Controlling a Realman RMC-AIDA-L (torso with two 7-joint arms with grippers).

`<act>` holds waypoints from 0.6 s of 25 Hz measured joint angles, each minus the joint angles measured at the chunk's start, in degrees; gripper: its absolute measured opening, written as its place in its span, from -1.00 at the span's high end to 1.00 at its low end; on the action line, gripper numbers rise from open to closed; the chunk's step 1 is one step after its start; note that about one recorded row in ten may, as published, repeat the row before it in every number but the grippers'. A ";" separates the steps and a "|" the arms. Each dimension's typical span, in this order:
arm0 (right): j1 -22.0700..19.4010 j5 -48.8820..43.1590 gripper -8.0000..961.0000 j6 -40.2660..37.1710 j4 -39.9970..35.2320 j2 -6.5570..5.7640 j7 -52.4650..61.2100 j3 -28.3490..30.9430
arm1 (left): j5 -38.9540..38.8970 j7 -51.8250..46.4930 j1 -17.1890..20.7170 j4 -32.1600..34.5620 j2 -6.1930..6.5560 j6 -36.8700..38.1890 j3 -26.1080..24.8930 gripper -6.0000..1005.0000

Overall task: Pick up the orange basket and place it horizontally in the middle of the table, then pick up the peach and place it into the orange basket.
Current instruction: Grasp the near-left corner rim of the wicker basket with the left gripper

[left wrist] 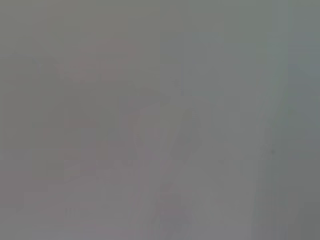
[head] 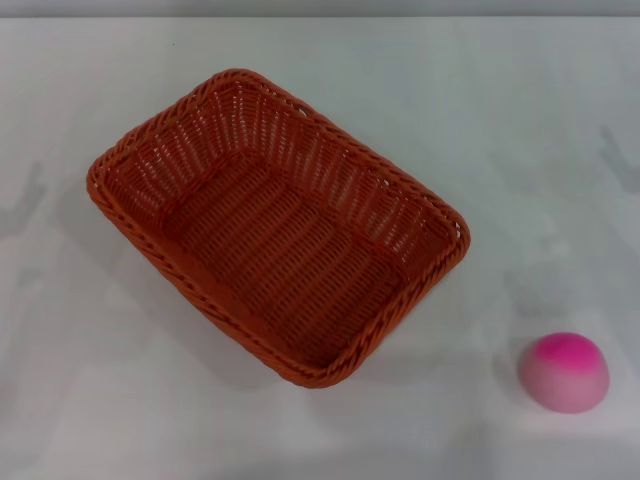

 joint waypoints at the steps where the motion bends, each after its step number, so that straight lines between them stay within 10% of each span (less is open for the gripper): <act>1: 0.00 0.03 -0.75 0.00 -0.11 -0.02 0.04 0.02 | 0.02 -0.25 -0.01 -0.11 0.05 -0.03 0.00 -0.77; 15: 0.90 0.23 -0.75 -0.06 0.15 0.12 0.22 0.08 | -0.28 -0.34 -2.01 -0.54 0.34 0.49 -0.40 -0.77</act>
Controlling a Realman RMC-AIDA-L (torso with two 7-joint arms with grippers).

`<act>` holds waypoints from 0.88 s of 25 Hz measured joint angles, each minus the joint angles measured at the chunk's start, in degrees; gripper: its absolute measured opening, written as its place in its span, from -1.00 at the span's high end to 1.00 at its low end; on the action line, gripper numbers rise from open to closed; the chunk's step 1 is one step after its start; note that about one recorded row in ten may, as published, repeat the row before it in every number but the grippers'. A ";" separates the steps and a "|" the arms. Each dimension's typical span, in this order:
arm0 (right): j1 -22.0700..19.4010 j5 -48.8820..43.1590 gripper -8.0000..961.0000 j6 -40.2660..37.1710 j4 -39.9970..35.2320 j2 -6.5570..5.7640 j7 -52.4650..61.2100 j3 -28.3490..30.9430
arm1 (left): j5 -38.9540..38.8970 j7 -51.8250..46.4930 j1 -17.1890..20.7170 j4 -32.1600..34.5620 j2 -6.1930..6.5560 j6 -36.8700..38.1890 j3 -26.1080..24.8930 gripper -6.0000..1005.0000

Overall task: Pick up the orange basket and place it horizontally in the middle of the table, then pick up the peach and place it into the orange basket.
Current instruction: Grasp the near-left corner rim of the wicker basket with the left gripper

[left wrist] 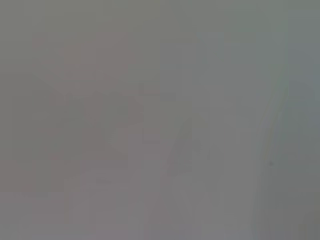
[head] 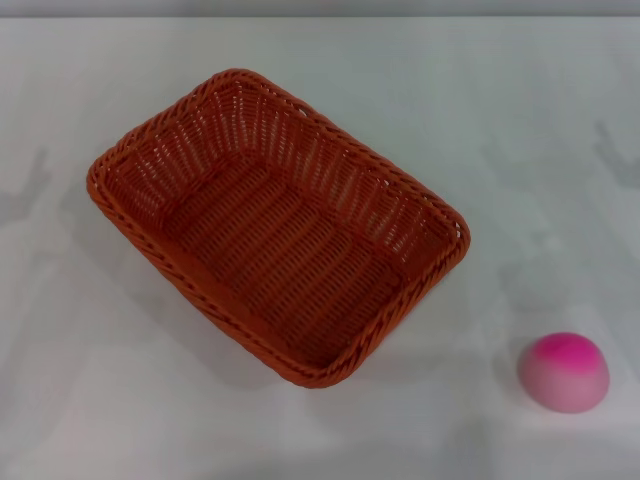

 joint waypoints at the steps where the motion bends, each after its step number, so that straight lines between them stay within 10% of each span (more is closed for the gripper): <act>1: 0.02 0.00 -0.75 0.03 0.00 0.00 0.00 0.00 | -0.06 -0.06 -0.18 0.00 0.01 0.02 -0.03 -0.77; 12: 0.00 -0.01 -0.75 -0.33 -0.21 0.01 0.01 0.68 | 0.27 -2.33 -0.75 -1.77 0.07 2.02 0.13 -0.77; 17: 0.02 -0.01 -0.75 -0.38 -0.70 -0.02 0.01 0.70 | 13.87 -23.83 0.88 -17.58 1.20 9.67 0.33 -0.77; 22: 0.72 -0.01 -0.75 -0.54 -1.09 -0.12 0.55 0.82 | 44.28 -64.65 -1.52 -38.15 4.81 13.42 -1.35 -0.77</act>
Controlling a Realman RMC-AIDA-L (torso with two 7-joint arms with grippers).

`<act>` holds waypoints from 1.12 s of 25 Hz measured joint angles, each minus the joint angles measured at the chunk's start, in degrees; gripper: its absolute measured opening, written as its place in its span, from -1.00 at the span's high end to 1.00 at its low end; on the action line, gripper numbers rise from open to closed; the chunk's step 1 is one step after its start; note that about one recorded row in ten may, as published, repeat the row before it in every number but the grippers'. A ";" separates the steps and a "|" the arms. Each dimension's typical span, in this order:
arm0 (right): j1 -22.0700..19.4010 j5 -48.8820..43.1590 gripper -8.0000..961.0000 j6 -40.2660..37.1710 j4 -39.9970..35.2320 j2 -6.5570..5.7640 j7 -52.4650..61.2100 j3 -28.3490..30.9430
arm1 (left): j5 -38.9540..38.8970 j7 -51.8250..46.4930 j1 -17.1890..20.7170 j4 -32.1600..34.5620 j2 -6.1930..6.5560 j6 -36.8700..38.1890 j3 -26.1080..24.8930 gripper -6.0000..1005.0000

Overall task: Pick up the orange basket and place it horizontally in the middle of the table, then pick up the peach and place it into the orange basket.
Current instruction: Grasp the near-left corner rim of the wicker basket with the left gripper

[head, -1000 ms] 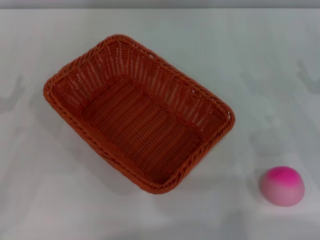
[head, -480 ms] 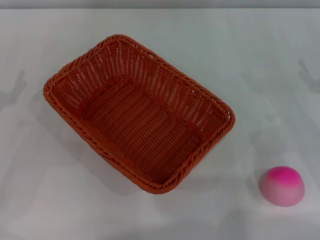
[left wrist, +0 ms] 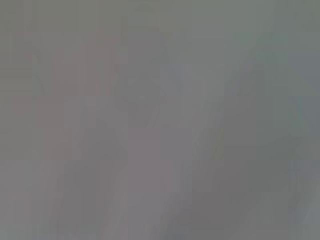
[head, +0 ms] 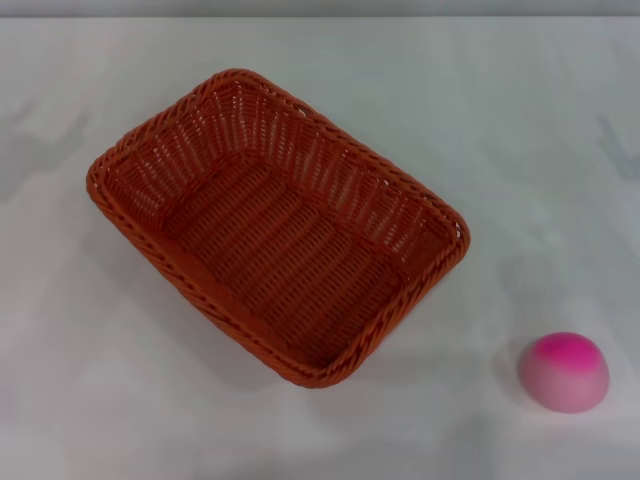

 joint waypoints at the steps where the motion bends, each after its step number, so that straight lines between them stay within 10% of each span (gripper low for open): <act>1: 0.00 0.00 -0.75 0.00 0.00 0.00 0.00 0.00 | 0.00 0.00 0.00 0.00 0.00 0.00 0.00 -0.77; 6: 0.06 0.07 -0.75 -0.13 -0.69 -0.12 1.60 0.68 | 26.35 -25.78 -11.88 -3.17 4.76 -14.68 -6.70 -0.76; 12: 0.28 0.10 -0.75 -0.21 -1.67 -0.11 1.80 0.68 | 49.98 -34.98 -24.83 -2.95 7.24 -25.11 -7.81 -0.76; 20: 0.27 0.09 -0.75 -0.12 -1.27 -0.05 1.82 0.65 | 60.89 -34.93 -30.82 -1.50 7.04 -25.30 -6.31 -0.76; 28: 0.23 0.09 -0.75 -0.21 -0.69 -0.05 1.82 0.68 | 60.79 -28.43 -30.84 1.14 3.37 -22.96 -3.72 -0.76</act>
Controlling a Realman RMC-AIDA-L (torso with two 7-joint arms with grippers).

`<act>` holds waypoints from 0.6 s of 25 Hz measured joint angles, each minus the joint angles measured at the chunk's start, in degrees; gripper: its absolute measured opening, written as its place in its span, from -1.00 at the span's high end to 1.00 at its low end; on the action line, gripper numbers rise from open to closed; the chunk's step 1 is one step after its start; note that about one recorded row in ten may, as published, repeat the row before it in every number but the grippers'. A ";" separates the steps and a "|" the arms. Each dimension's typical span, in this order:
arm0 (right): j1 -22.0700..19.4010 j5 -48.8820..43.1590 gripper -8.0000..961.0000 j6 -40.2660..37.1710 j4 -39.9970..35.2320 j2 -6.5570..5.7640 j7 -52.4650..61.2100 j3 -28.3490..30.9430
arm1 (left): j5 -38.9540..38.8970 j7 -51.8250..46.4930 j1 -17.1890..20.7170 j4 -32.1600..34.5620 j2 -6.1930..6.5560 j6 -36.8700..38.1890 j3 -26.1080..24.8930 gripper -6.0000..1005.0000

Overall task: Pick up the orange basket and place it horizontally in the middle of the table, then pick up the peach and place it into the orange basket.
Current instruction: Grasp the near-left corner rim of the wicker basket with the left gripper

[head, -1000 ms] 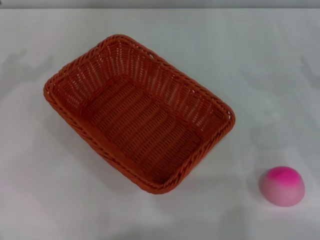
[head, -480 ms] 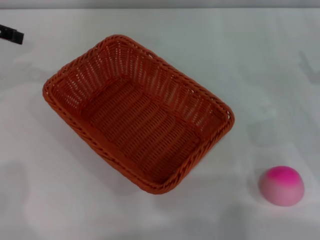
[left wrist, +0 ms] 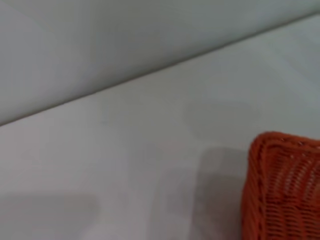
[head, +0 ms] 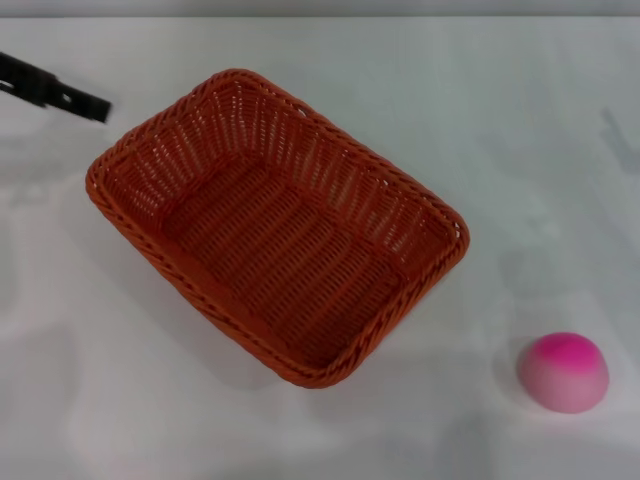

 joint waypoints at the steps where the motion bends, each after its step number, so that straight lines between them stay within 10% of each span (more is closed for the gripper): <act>1: 0.00 -0.01 -0.75 -0.01 0.02 0.02 -0.03 0.00 | 0.01 0.99 0.23 0.21 -0.65 0.73 0.48 -0.76; 15: -0.06 -0.26 -0.75 0.20 2.18 0.09 -0.52 0.01 | -0.28 10.53 0.42 6.14 -4.34 8.94 1.85 -0.76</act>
